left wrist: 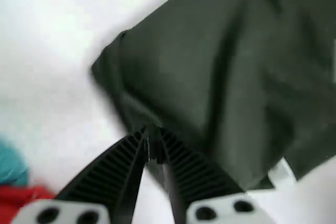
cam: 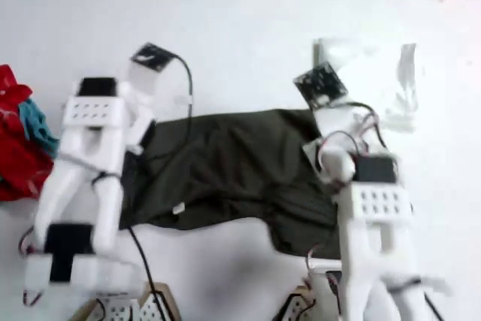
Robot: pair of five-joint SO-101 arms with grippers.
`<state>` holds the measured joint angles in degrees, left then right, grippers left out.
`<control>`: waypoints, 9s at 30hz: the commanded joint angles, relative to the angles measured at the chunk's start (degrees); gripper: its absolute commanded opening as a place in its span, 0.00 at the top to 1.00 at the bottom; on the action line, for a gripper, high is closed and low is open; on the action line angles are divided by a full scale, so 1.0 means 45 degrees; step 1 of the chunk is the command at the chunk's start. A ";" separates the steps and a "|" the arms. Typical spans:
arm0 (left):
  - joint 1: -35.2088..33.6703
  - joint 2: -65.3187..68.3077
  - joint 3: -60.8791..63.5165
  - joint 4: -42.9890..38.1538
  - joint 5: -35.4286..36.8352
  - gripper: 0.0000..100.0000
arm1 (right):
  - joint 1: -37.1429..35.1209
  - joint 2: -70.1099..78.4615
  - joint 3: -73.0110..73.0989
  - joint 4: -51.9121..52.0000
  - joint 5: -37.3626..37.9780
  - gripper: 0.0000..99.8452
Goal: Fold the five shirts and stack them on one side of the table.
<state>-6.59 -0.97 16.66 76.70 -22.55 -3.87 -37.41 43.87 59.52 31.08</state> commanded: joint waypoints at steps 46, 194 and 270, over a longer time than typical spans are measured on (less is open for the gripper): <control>-0.2833 1.3324 -1.9507 0.5763 0.0137 0.97 | -0.1788 1.2825 -1.2874 0.2803 -0.1875 0.98; -0.1035 -0.0625 0.6515 -0.5861 -0.0313 0.97 | -0.5636 0.3194 0.5685 0.0576 0.4650 0.77; -0.1035 -0.0625 0.6535 -0.5841 -0.0293 0.97 | -0.1143 0.7902 -1.2679 0.8195 0.0684 0.98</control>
<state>-10.81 -4.13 46.37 52.09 -24.22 -7.30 6.99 -16.09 94.51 32.04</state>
